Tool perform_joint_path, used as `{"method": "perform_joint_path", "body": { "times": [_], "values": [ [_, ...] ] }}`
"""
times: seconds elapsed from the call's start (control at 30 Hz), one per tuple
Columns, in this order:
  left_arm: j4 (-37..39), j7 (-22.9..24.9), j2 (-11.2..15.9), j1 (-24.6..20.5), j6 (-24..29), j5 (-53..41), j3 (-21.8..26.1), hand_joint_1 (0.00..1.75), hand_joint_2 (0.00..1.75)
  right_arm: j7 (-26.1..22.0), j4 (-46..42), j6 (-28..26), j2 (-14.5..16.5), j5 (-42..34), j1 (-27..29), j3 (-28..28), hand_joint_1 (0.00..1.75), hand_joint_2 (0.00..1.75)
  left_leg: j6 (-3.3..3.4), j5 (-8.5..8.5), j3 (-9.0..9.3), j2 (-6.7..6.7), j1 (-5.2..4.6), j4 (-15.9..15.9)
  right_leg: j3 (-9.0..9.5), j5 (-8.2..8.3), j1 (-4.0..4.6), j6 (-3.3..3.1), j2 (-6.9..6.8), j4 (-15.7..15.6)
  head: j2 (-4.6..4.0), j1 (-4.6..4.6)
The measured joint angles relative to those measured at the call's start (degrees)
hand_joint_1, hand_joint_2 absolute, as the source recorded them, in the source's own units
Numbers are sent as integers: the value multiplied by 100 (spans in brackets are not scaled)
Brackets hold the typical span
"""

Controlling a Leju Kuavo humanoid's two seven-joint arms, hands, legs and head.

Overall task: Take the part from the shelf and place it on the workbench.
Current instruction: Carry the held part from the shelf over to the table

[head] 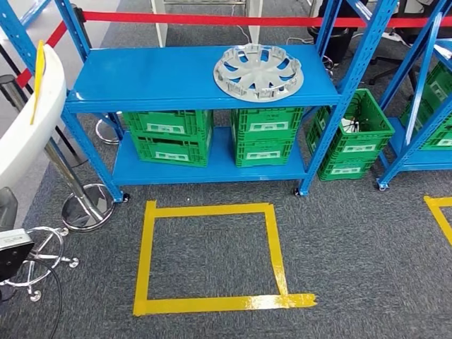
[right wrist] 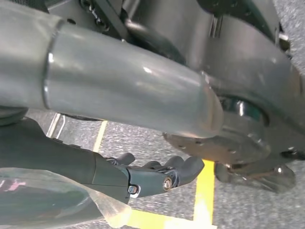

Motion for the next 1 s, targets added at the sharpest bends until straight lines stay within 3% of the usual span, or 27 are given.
{"method": "perform_joint_path", "body": {
  "times": [0.03,0.07,0.1,0.13,0.2,0.27,0.3,0.33,0.4,0.43,0.53,0.57,0.6,0.63,0.67,0.7,0.73,0.8,0.83,0.9,0.93,1.0],
  "values": [
    [0,-2,0,-1,-5,15,6,175,175,1,20,4,9,0,-1,-10,0,0,10,80,-99,2,-7,5,-73,-247,-2,15,1,390,0,7],
    [0,-4,0,-2,-13,28,9,175,175,0,41,9,18,0,-11,-15,0,0,10,164,-207,4,-15,12,-93,-346,-3,24,1,715,0,11],
    [0,-7,0,-4,-20,39,10,175,175,-1,62,14,28,0,-25,-17,0,0,5,248,-321,6,-22,22,-46,-293,-3,26,1,901,0,12],
    [1,-11,0,-7,-28,47,10,175,175,-3,83,21,37,0,-39,-19,0,0,-4,328,-435,6,-30,36,91,-133,-3,17,1,901,0,13],
    [1,-20,0,-25,-43,71,10,175,175,-10,119,35,49,0,-67,-20,0,0,-33,472,-625,5,-42,73,671,127,1,-32,6,322,1,11],
    [1,-30,0,-53,-61,90,16,175,175,-25,146,53,55,0,-95,-25,0,0,-79,594,-735,8,-58,112,1365,-1,22,-86,14,-606,1,8],
    [2,-36,0,-72,-73,94,17,175,175,-31,157,62,59,-1,-110,-28,0,0,-107,661,-762,14,-57,115,1556,-96,37,-107,21,-911,1,6],
    [4,-42,-1,-89,-82,102,16,175,175,-36,169,70,62,-1,-120,-29,0,0,-140,731,-784,18,-52,107,1621,-130,55,-128,24,-1069,0,5],
    [9,-52,1,-113,-98,135,9,175,175,-42,191,76,77,-2,-123,-25,0,0,-208,745,-831,5,-25,117,1511,-29,51,-209,9,-1082,1,7],
    [11,-56,1,-118,-104,155,7,175,175,-46,202,76,83,-2,-120,-22,0,0,-241,581,-871,-7,-15,219,1444,42,46,-259,-8,-1085,1,3],
    [21,-66,-6,-129,-119,197,-4,175,175,-58,230,71,106,-2,-114,-16,0,0,-322,-334,-1027,-25,11,1130,1172,271,52,-345,-42,-1070,0,-19],
    [26,-67,-10,-130,-120,206,-9,175,175,-60,238,69,112,-2,-113,-15,0,0,-343,-493,-1042,-25,18,1478,1072,349,56,-348,-44,-1049,0,-24],
    [30,-68,-13,-131,-121,210,-13,175,175,-62,246,66,115,-2,-115,-15,0,0,-357,-492,-1007,-25,23,1705,963,424,58,-341,-46,-1015,0,-24],
    [33,-70,-15,-133,-126,213,-15,175,175,-63,253,61,116,-2,-116,-15,0,0,-365,-356,-900,-25,27,1756,842,493,57,-328,-45,-966,0,-24],
    [34,-74,-15,-138,-132,214,-16,175,175,-64,258,57,117,-2,-117,-15,0,0,-366,-169,-699,-25,31,1603,713,554,55,-312,-44,-906,0,-26],
    [35,-78,-13,-146,-141,215,-16,175,175,-64,260,53,118,-2,-121,-14,0,0,-359,-62,-430,-28,35,1272,591,604,53,-292,-44,-839,0,-26],
    [35,-81,-10,-158,-157,217,-18,175,175,-65,260,51,120,-2,-126,-13,0,0,-342,-65,-132,-31,30,856,489,649,56,-269,-42,-776,0,-26],
    [36,-83,-2,-187,-190,235,-20,175,175,-66,262,50,121,-2,-136,-8,0,0,-280,-256,246,-36,4,222,372,742,61,-213,-42,-706,0,-25],
    [37,-83,0,-197,-208,250,-24,175,175,-67,264,49,122,-2,-140,-5,0,0,-239,-302,294,-35,-16,102,346,800,60,-180,-41,-707,0,-25],
    [39,-85,0,-219,-244,285,-40,175,175,-67,270,49,122,-2,-144,4,0,0,-145,-208,206,-14,-18,57,305,854,47,-110,-28,-716,0,-26],
    [40,-86,0,-238,-275,309,-56,175,175,-62,274,50,122,-2,-143,10,0,0,-92,-138,138,-3,-10,40,252,739,41,-75,-15,-649,0,-21],
    [42,-85,0,-276,-373,407,-97,175,175,-38,285,56,122,-2,-145,27,0,0,-26,5,-34,13,9,20,91,201,26,-13,6,-217,0,-5]
  ]
}}
